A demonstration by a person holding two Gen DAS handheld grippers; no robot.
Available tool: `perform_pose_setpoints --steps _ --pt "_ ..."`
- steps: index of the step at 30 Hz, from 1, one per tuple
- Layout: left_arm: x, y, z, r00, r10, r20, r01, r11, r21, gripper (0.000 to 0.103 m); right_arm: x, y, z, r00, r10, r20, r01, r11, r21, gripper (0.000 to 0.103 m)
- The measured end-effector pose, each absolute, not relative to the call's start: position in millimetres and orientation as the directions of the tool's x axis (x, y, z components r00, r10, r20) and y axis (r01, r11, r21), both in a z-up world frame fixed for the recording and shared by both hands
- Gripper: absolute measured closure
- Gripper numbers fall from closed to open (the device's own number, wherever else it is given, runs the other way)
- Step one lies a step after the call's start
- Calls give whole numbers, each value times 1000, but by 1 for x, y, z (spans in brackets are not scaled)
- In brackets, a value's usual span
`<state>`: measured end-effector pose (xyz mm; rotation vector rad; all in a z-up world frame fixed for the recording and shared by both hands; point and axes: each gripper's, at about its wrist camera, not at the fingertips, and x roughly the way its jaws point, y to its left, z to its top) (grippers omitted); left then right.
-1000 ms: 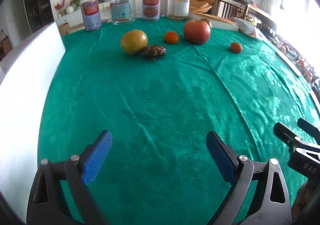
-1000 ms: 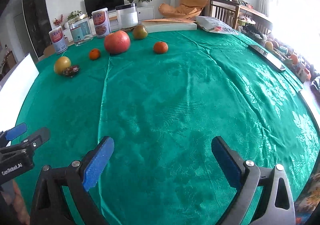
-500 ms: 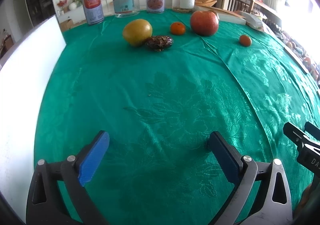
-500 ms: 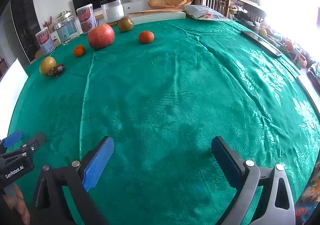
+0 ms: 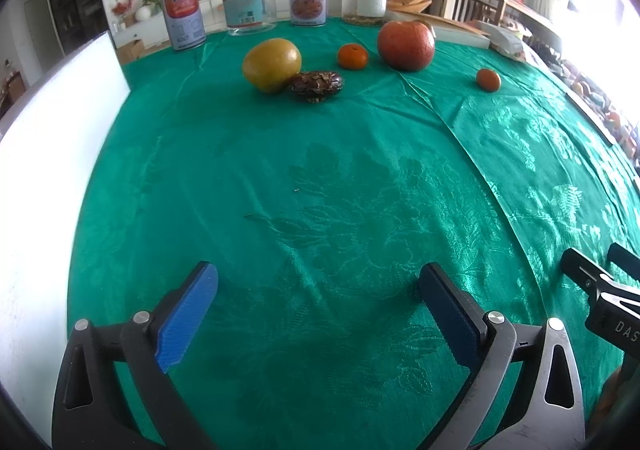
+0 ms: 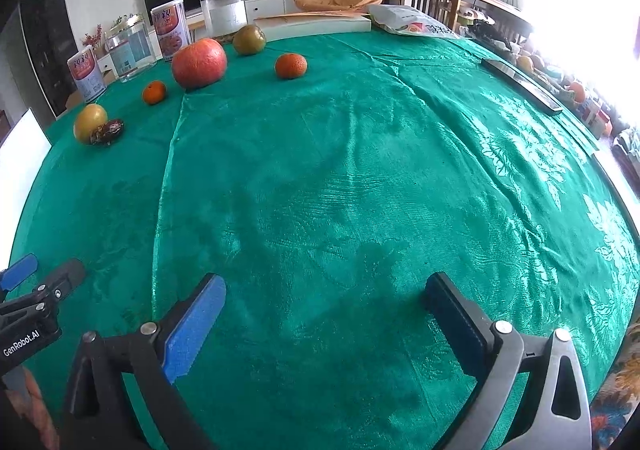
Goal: Organize fruits
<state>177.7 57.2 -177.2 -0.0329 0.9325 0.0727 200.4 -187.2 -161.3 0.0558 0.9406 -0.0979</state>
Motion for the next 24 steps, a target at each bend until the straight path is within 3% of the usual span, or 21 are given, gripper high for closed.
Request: perform_pose_setpoints --steps 24 --pt "178 57 -178 594 49 -803 -77 997 4 2 200 -188 -162 582 -62 -811 112 994 5 0"
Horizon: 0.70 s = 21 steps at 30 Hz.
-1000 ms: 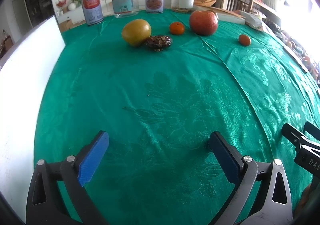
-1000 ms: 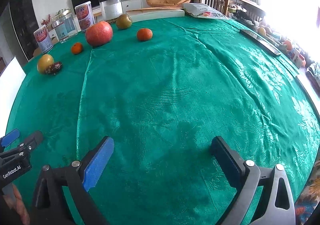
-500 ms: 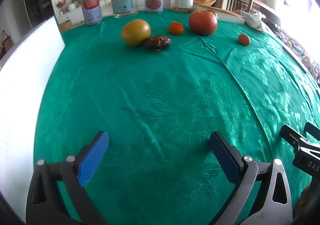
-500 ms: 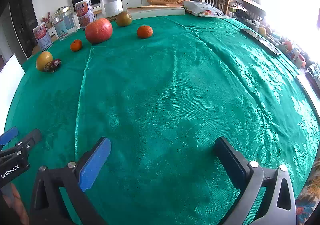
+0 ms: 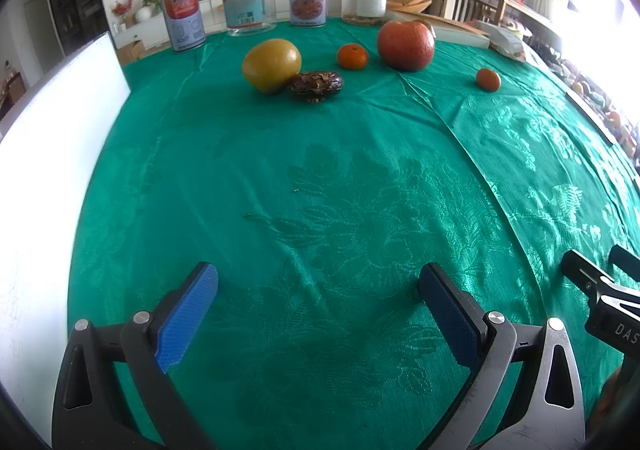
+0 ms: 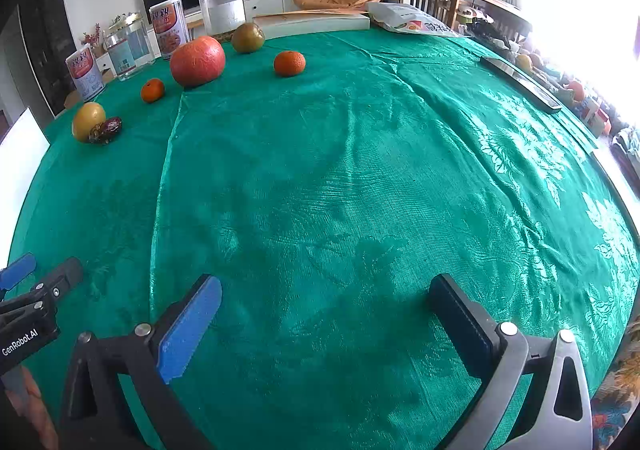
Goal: Organize fruits
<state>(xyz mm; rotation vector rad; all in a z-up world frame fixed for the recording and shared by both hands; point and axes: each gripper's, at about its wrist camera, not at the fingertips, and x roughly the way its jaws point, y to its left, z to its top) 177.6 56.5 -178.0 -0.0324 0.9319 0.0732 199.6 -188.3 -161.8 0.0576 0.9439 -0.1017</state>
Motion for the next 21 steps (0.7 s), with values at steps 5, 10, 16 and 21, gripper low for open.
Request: perform_pose_setpoints --steps 5,10,16,21 --pt "178 57 -178 593 50 -804 -78 997 4 2 200 -188 -162 583 -60 -811 111 994 6 0" --pt "179 58 -178 587 46 -809 -81 997 -2 0 199 -188 -162 583 -60 -810 111 994 6 0" --pt "204 70 -174 529 14 -849 -80 996 -33 2 199 -189 -162 583 -60 -810 110 994 6 0" --pt "245 117 -136 595 -82 -799 -275 914 -298 2 199 -189 -162 583 -59 -810 110 994 6 0"
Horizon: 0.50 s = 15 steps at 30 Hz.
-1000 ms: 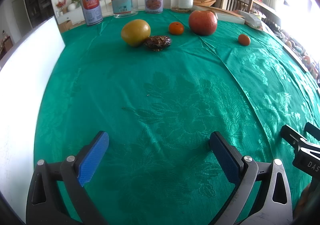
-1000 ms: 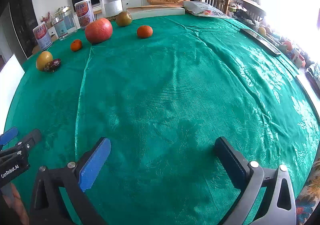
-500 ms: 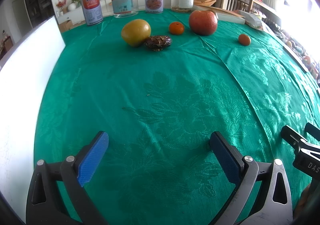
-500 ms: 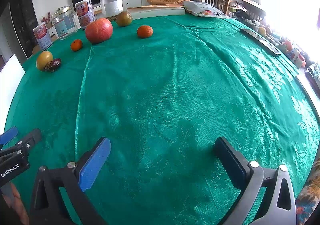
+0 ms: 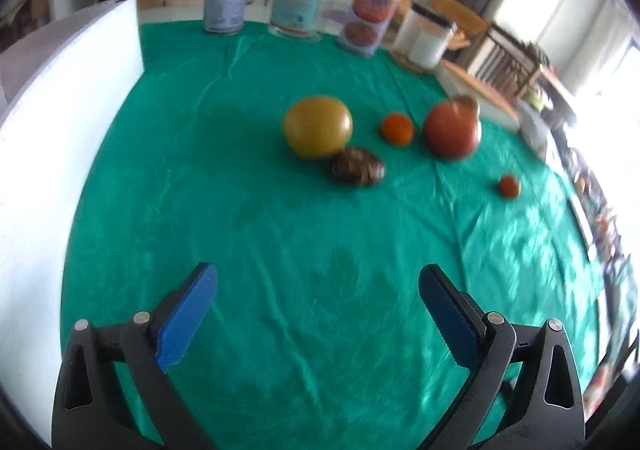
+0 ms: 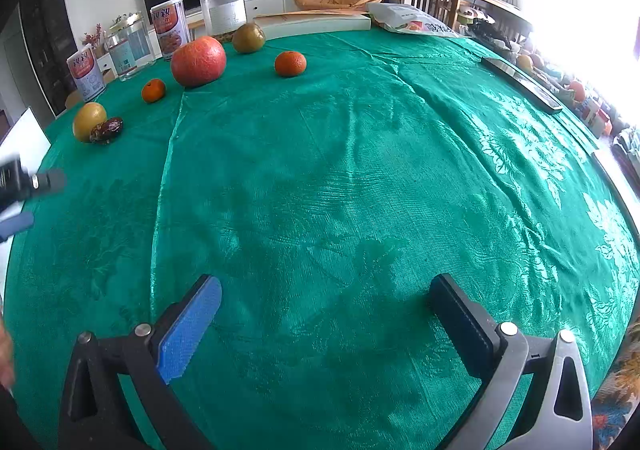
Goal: Organize fruits
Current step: 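Lower the left gripper onto the yellow grapefruit and close it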
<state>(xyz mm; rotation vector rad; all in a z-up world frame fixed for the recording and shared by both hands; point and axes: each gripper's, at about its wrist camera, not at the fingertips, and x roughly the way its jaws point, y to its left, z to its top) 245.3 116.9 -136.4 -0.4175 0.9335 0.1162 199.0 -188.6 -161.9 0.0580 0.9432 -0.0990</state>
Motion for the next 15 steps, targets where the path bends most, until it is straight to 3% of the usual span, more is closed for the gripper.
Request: perform_pose_setpoints --steps 2,7,12,14,15 --pt "267 124 -127 606 -97 -790 -295 895 -336 2 199 -189 -162 583 -60 -810 110 994 6 0" --pt "333 126 -135 527 -27 -849 -282 937 -205 2 199 -189 -162 583 -60 -810 111 994 6 0" --pt "353 139 -150 510 -6 -860 -314 929 -193 5 199 -189 -162 583 -60 -810 111 994 6 0" --pt "355 138 -155 501 -12 -865 -291 939 -182 24 199 -189 -162 583 -60 -810 111 994 6 0" --pt "357 137 -159 492 -31 -870 -266 946 -185 38 199 -189 -162 583 -60 -810 111 994 6 0"
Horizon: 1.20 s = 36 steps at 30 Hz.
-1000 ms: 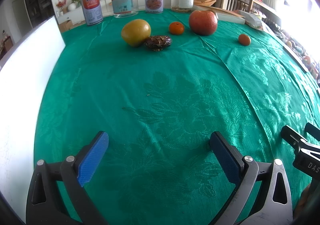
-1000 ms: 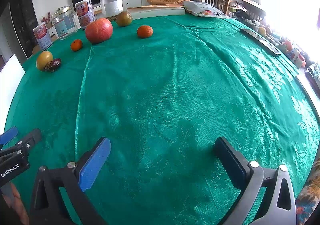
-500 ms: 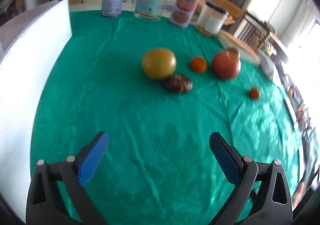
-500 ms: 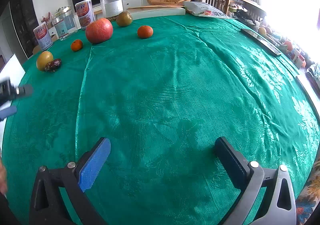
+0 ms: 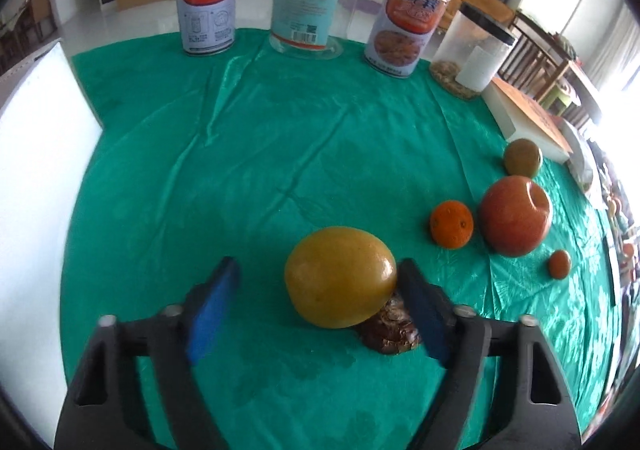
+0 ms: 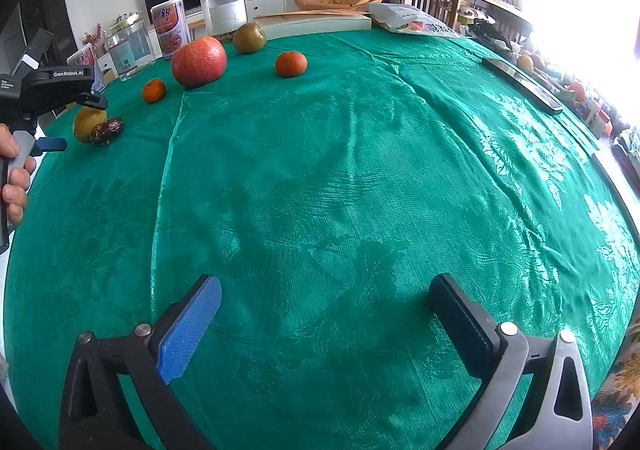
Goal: Organize fruits
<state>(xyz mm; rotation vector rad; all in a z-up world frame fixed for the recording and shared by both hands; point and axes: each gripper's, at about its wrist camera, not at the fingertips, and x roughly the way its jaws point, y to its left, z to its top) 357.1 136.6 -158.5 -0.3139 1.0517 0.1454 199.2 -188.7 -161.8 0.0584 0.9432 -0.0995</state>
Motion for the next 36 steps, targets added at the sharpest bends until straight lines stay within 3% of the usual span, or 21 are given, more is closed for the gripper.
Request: perform_pose_setpoints --steps 1,6,12,16,23,26,28,30,36 --pt "356 135 -159 501 -57 -864 -242 949 -202 48 199 -189 -162 583 -60 -810 111 994 6 0" --pt "333 135 -143 538 -7 -843 -258 951 -173 49 199 -189 -162 583 -59 -810 110 994 7 0" --pt "246 110 -115 618 -17 -786 -169 974 -154 49 199 -189 -162 583 -60 -810 111 994 7 0" --pt "190 96 -128 596 -80 -799 -104 979 -176 49 199 -189 -162 583 -60 -810 111 994 7 0" --pt "138 74 -152 622 -38 -782 -47 995 -86 48 199 -189 -162 583 -59 -810 111 994 7 0" --pt "135 72 -156 644 -20 -765 -20 999 -42 39 198 -189 -162 583 -59 -810 111 994 7 0" --pt "133 74 -157 649 -4 -761 -24 999 -25 15 198 -189 -162 583 -59 -810 111 994 7 0" --pt "130 78 -161 646 -5 -763 -29 999 -31 7 198 -189 -162 583 -60 -810 111 994 7 0" --pt "130 83 -173 609 -33 -793 -25 998 -61 4 198 -190 -162 583 -60 -810 112 994 7 0"
